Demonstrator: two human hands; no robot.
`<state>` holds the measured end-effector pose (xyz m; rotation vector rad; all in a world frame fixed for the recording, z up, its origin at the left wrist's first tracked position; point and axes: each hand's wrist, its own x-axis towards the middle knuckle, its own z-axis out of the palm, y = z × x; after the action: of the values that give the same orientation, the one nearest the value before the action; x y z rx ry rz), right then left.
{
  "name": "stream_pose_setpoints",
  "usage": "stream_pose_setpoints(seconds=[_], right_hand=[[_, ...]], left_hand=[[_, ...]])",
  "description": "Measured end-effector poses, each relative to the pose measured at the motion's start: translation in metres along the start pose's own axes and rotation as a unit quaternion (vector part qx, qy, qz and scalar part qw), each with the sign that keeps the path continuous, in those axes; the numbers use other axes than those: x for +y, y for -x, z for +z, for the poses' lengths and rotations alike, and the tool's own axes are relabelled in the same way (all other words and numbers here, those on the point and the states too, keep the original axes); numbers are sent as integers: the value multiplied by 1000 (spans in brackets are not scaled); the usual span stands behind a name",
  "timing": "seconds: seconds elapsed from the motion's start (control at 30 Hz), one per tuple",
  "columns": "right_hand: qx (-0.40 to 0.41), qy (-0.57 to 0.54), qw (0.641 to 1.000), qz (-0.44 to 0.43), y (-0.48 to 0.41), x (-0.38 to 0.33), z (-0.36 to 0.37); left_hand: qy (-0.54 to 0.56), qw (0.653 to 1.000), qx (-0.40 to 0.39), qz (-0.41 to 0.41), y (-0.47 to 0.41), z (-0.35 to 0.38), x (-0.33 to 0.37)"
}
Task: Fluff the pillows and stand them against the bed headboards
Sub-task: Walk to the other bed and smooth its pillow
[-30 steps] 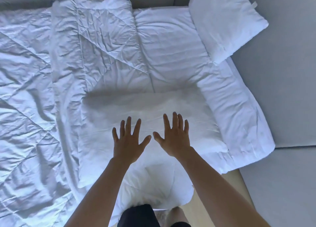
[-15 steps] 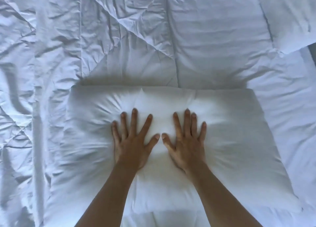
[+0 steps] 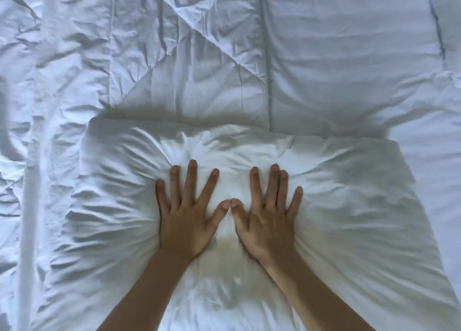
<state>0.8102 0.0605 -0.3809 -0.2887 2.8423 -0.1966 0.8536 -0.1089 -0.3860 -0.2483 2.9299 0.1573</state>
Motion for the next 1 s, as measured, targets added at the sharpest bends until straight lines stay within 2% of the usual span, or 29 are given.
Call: stream_pose_setpoints(seconds=[0.07,0.17,0.27,0.33,0.43,0.53,0.6,0.67,0.73,0.83,0.9,0.93,1.0], right_hand=[[18,-21,999,-36,-3,-8,-22],[12,-37,994,-104,-33,-22,-43],[-21,37,991,-129,-59,16,-43],[-37,81,993,-83,-68,66,-42],[-94,97,990,38,-79,134,-52],[-139,90,980,110,-87,177,-65],[-126,78,979,141,-85,186,-68],[-80,61,981,165,-84,179,-69],[-14,31,987,154,-84,151,-71],[73,-19,997,11,-63,72,-73],[59,-32,994,-90,-29,26,-62],[41,-25,992,-117,-12,17,-55],[3,15,992,-127,10,35,-43]], left_hand=[[12,1000,10,-2,3,-22,10],[4,999,14,52,-23,-43,28],[-59,995,-61,57,-56,-44,12],[-77,993,-84,-21,-65,-35,-21],[-70,989,-69,-110,-77,-39,-62],[-90,969,-116,-198,-89,-54,-100],[-97,951,-160,-247,-91,-69,-119],[-96,945,-159,-270,-94,-82,-116],[-82,966,-101,-225,-95,-89,-87],[-9,999,-26,-46,-77,-86,-4],[-16,997,-22,78,-45,-67,46],[-35,993,-38,110,-29,-56,56],[-59,991,-54,110,-8,-40,34]])
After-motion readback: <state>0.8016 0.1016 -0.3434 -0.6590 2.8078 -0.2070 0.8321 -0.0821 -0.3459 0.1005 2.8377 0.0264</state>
